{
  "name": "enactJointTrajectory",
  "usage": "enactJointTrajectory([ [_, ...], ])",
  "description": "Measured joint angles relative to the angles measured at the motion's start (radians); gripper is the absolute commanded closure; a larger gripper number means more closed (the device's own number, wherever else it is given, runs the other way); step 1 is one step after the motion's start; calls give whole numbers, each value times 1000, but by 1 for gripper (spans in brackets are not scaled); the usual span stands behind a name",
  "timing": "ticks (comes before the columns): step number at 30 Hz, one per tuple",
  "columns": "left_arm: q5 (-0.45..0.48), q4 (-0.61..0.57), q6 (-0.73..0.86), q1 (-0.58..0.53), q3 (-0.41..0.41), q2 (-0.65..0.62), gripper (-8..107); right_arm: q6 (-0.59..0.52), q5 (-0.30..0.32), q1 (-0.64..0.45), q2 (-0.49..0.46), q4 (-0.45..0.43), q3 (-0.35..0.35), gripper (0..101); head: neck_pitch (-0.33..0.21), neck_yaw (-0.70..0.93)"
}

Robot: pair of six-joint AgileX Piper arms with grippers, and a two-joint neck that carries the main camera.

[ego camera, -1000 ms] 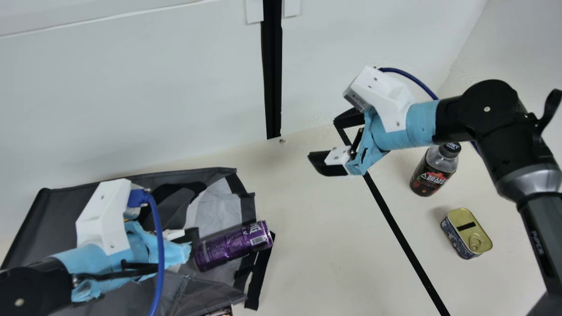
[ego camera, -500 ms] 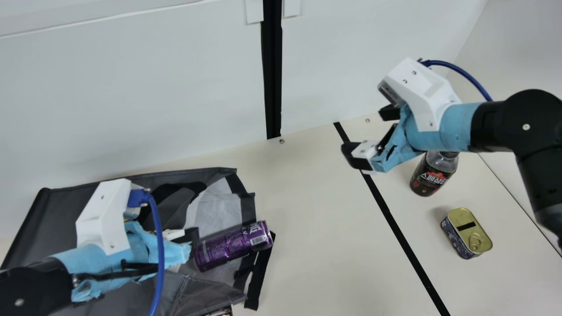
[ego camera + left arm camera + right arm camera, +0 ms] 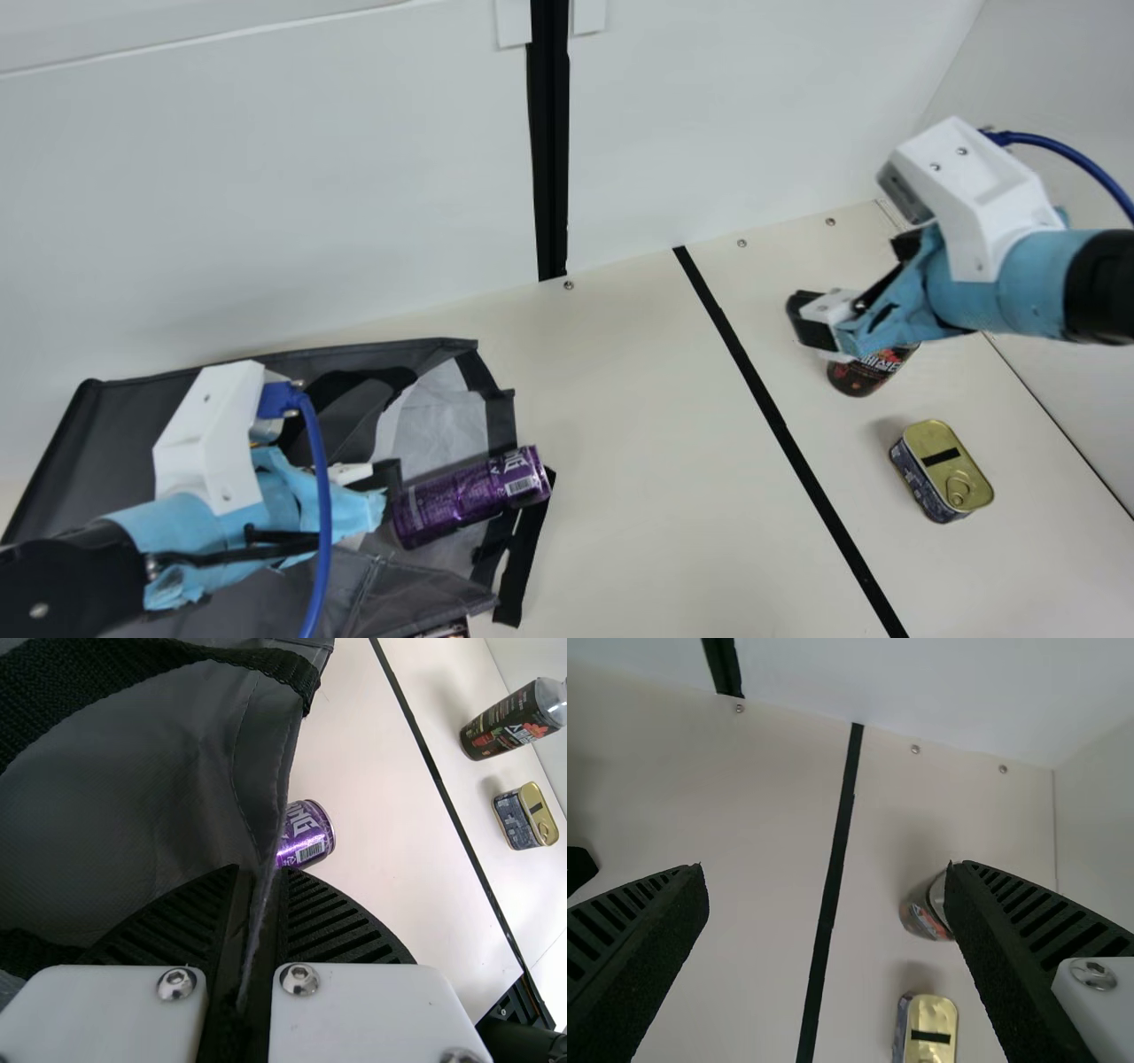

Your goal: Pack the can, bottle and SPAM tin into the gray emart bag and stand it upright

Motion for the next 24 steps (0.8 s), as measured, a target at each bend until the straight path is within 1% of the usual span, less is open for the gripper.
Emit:
enactJointTrajectory([
  [4, 0, 0, 0, 0, 0, 0, 107, 28, 39, -32, -33, -27, -3, 6, 0, -2],
  [10, 0, 0, 0, 0, 0, 0, 107, 73, 42, -35, -95, -77, 40, 6, 0, 0],
  [15, 0, 0, 0, 0, 0, 0, 107, 132, 40, -20, -145, -133, 77, 6, 0, -2],
  [24, 0, 0, 0, 0, 0, 0, 107, 249, 40, 14, -202, -247, 101, 6, 0, 0],
])
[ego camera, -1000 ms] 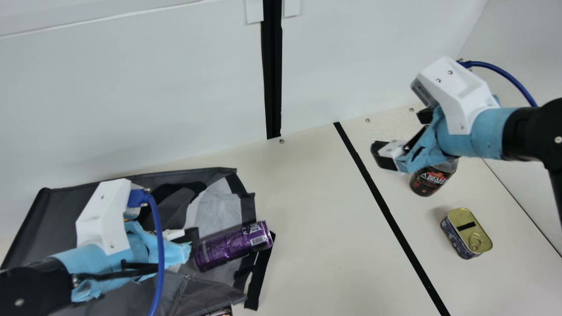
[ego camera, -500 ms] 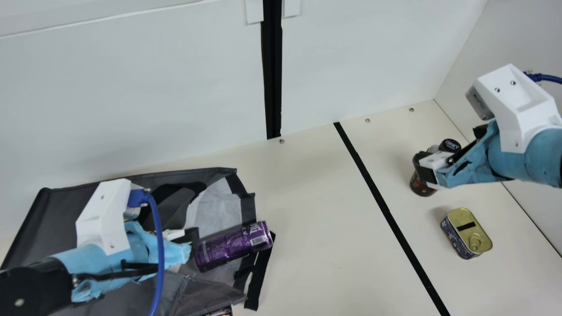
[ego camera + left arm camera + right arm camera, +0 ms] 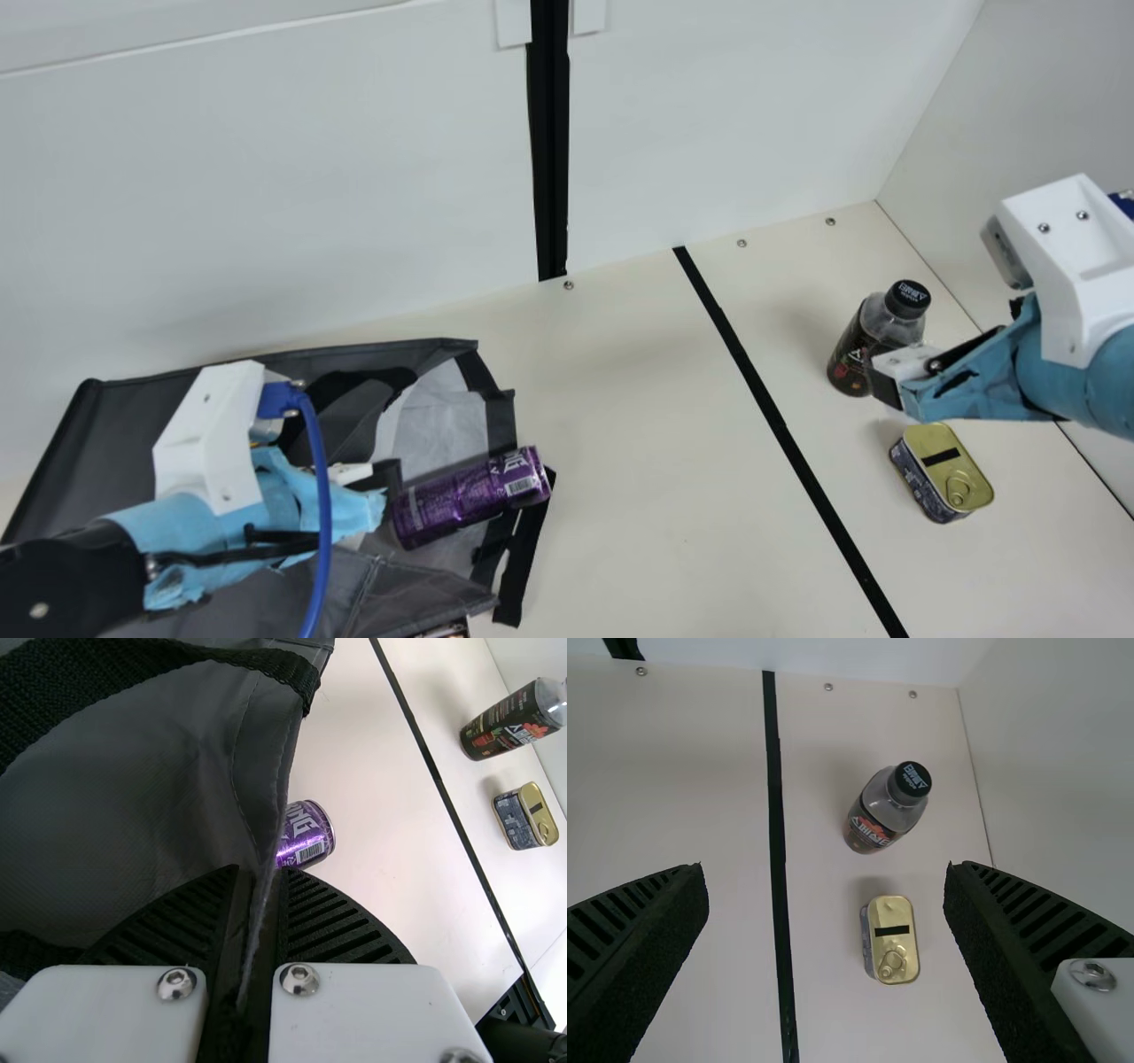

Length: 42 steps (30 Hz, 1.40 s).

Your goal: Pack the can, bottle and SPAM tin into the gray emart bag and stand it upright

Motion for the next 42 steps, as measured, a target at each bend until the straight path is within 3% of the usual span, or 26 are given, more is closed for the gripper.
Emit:
enactJointTrajectory([
  [6, 0, 0, 0, 0, 0, 0, 107, 72, -1, 10, -16, -55, 11, 6, 0, 0],
  [25, 0, 0, 0, 0, 0, 0, 107, 186, -1, -12, -29, -83, 35, 6, 2, 0],
  [42, 0, 0, 0, 0, 0, 0, 107, 273, -2, 30, 46, -142, 0, 6, 0, 0],
])
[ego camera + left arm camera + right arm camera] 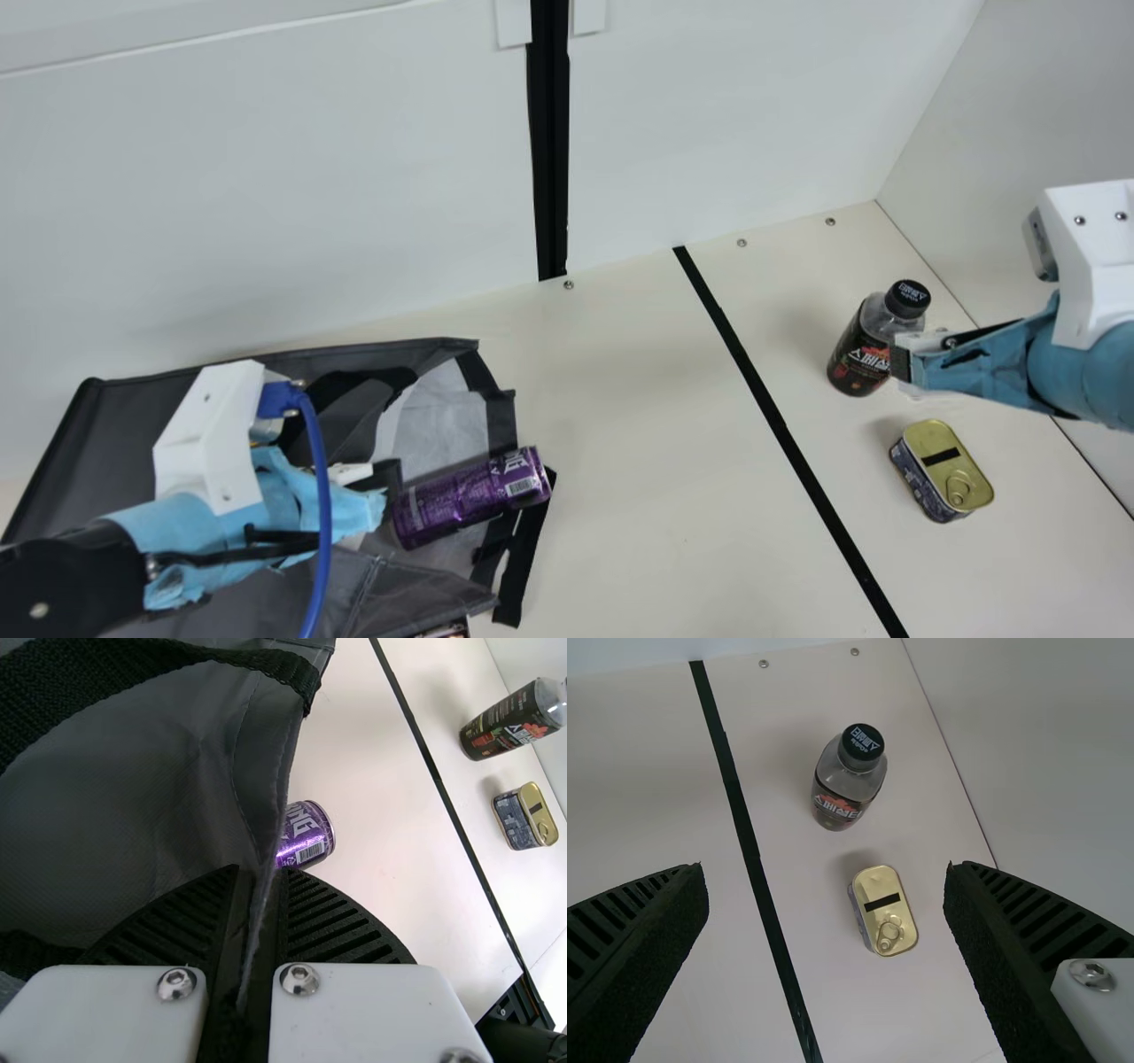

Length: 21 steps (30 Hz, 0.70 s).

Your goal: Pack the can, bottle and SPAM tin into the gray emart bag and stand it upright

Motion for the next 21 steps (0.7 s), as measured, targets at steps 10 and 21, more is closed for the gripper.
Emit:
enactJointTrajectory([
  [10, 0, 0, 0, 0, 0, 0, 107, 33, 0, 4, 77, -4, -42, 6, 0, -2],
  [21, 0, 0, 0, 0, 0, 0, 107, -1, 0, -39, 206, 20, -135, 6, 0, -2],
])
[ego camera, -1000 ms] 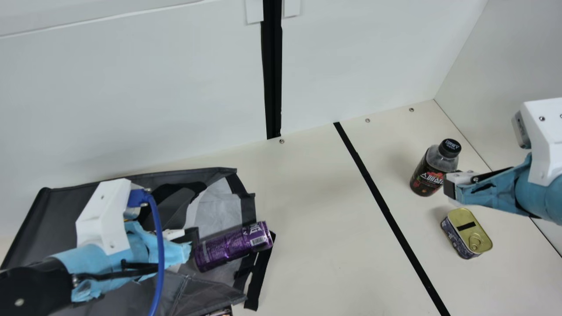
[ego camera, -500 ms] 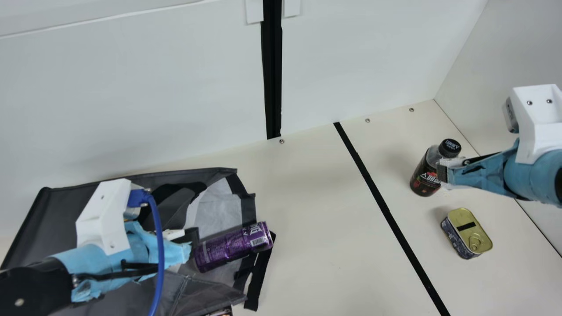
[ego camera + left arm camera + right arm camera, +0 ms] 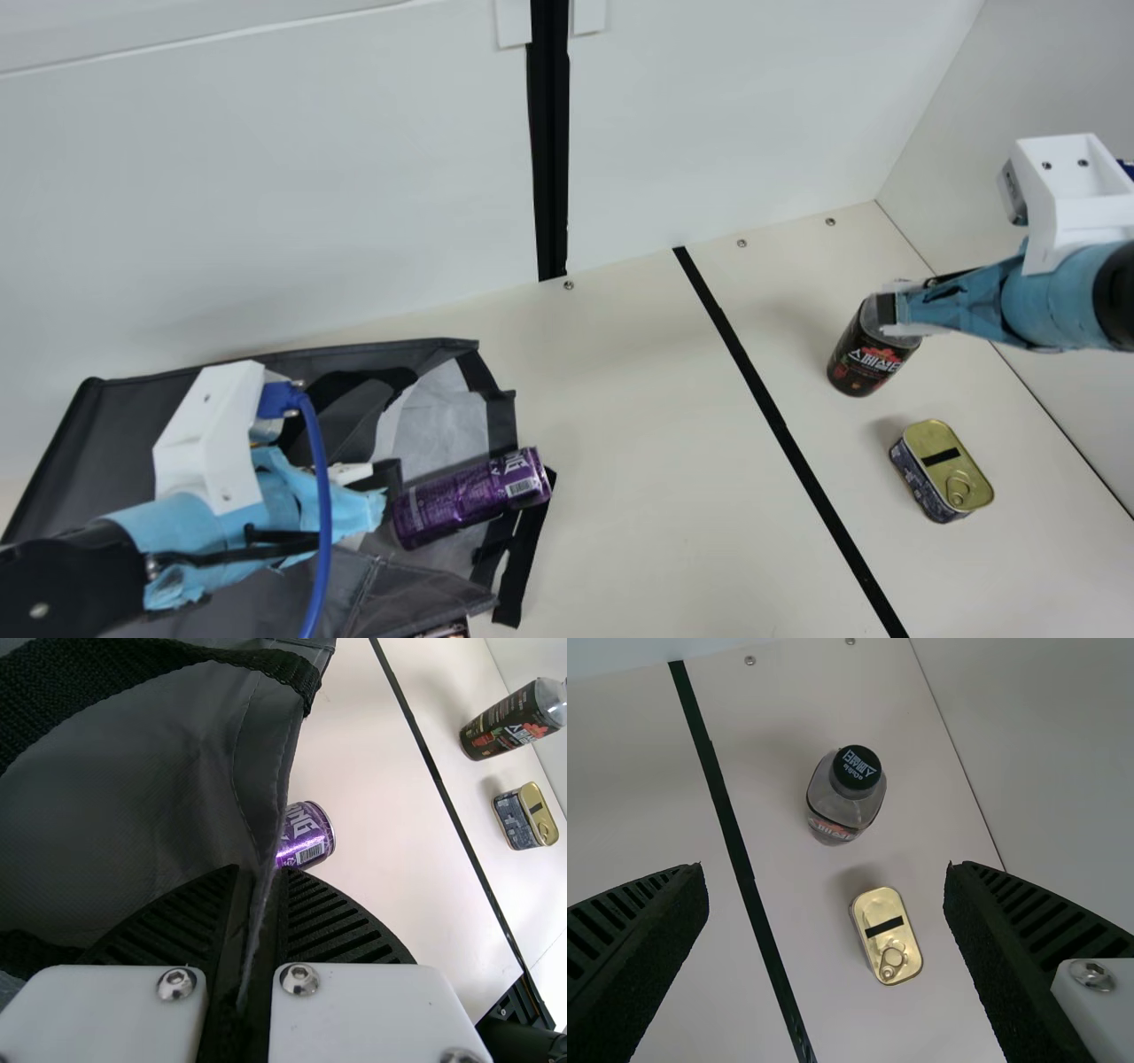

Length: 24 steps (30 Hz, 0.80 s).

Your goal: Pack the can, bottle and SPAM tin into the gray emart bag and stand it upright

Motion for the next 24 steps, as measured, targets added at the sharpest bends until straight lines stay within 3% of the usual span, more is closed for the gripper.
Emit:
enactJointTrajectory([
  [12, 0, 0, 0, 0, 0, 0, 107, -67, 1, -57, 146, 46, -102, 6, 0, 0],
  [24, 0, 0, 0, 0, 0, 0, 107, -125, -25, -93, 272, 87, -144, 6, 0, 2],
])
